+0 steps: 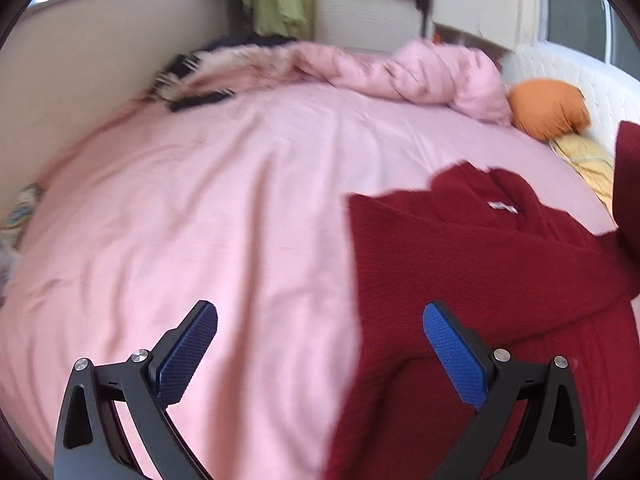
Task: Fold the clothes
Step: 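Lay the held sleeve over the cardigan body, open right tool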
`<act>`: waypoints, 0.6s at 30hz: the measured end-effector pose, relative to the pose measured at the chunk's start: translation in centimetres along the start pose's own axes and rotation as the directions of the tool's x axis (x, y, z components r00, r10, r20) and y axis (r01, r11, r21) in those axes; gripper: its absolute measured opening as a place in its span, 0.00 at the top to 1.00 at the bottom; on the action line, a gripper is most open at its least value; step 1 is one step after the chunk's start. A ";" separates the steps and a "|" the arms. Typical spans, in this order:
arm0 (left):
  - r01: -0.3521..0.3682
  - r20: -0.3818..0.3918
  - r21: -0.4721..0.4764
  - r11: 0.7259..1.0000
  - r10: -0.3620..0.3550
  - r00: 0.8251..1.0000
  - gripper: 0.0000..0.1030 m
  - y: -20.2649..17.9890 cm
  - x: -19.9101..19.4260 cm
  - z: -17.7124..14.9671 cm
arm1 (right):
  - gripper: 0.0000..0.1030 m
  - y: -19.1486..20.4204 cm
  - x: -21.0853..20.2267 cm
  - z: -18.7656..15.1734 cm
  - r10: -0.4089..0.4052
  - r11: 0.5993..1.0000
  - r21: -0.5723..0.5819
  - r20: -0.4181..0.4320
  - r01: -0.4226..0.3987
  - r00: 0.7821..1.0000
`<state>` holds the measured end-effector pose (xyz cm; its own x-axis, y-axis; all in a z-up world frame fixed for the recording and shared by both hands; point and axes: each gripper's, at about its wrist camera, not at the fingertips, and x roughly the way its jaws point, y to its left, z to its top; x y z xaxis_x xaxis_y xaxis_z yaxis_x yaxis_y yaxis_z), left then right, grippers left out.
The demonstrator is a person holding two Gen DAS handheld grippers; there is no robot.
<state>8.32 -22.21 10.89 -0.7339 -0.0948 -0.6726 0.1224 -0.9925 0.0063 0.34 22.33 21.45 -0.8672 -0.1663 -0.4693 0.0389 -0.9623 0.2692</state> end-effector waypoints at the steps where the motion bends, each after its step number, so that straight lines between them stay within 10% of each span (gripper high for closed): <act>1: -0.033 0.012 -0.039 0.999 0.034 0.999 0.00 1.6 -0.5 -0.4 | 0.92 2.5 1.4 -1.0 0.015 1.000 -0.026 -0.024 -0.016 1.000; 6: 0.041 0.068 -0.298 0.954 -0.021 0.997 0.00 8.1 -0.6 0.1 | 0.92 12.1 7.8 -7.8 0.002 0.987 -0.161 -0.169 -0.029 0.986; 14: 0.072 0.087 -0.297 0.952 -0.048 0.995 0.00 8.3 -0.7 0.1 | 0.91 16.0 15.9 -18.7 -0.166 0.950 -0.311 -0.413 0.032 0.896; 17: 0.086 0.099 -0.310 0.947 -0.058 0.993 0.00 8.6 -0.8 0.2 | 0.84 18.0 15.9 -20.2 -0.265 0.860 -0.507 -0.349 0.057 0.899; 18: 0.092 0.102 -0.323 0.942 -0.062 0.993 0.00 8.8 -0.8 0.1 | 0.67 19.2 15.9 -20.8 -0.302 0.804 -0.592 -0.330 0.053 0.895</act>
<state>9.88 -30.92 11.57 -0.8045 -0.0403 -0.5926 0.2632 -0.9186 -0.2948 -2.40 -3.29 1.67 -0.6239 0.0707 -0.7783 0.2787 -0.9103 -0.3061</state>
